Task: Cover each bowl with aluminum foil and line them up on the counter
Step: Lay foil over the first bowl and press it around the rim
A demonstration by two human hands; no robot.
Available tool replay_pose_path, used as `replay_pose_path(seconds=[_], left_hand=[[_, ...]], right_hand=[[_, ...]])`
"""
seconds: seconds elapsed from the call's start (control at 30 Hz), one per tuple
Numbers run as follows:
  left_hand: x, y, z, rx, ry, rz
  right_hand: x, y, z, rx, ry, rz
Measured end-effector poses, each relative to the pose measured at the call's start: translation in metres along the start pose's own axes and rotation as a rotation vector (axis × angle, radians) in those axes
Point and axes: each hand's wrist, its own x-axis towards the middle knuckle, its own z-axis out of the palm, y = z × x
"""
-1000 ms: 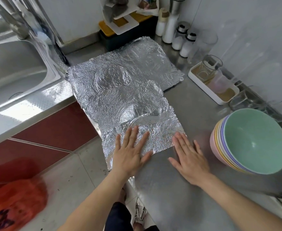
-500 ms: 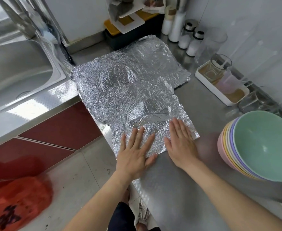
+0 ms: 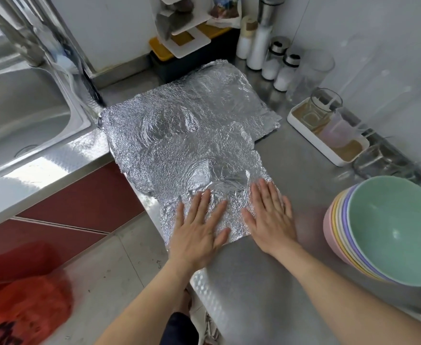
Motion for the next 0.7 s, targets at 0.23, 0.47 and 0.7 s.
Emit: replay_pose_path(seconds=[0.23,0.47,0.7], left_hand=[[0.004,-0.01,-0.012,0.008,-0.039,-0.033],[0.013,0.058,-0.057,-0.317,0.085,-0.072],[0.019,0.189,-0.09,-1.013,-0.149,0.156]], right_hand=[[-0.006,-0.016,-0.051,0.129,-0.071,-0.028],[-0.047,-0.009,-0.121,0.129,0.579,-0.081],[-0.075,0.051,-0.138,0.333,0.391,0.441]])
